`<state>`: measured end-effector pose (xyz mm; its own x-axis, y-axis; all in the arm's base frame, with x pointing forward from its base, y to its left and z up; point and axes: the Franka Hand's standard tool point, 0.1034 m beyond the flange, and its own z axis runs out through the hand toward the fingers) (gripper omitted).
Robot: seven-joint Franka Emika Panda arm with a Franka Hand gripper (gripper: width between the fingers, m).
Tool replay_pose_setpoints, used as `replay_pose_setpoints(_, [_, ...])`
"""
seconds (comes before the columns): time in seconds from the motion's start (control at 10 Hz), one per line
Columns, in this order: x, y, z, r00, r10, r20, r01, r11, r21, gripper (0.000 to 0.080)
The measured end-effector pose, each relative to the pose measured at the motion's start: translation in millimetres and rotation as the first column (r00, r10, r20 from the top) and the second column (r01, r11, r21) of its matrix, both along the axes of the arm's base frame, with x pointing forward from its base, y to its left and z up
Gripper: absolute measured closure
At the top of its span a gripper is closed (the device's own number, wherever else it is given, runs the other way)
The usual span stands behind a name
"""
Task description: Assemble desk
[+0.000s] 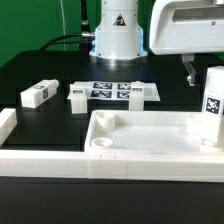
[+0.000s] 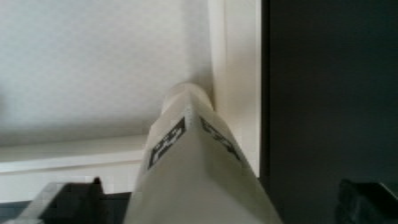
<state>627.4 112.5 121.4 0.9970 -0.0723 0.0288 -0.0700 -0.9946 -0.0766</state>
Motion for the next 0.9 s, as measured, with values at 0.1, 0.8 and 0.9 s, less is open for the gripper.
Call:
replay_pose_setpoints(0.1, [1.5, 0.0, 0.3, 0.991, 0.134, 0.019, -0.133, 0.991, -0.017, 0.015])
replay_pose_setpoints(0.8, [0.6, -5.3, -2.9, 0.741, 0.671, 0.025, -0.667, 0.741, -0.079, 0.015])
replay_pose_setpoints(0.9, [0.7, -5.7, -3.0, 0.74, 0.672, 0.025, -0.669, 0.739, -0.08, 0.0189])
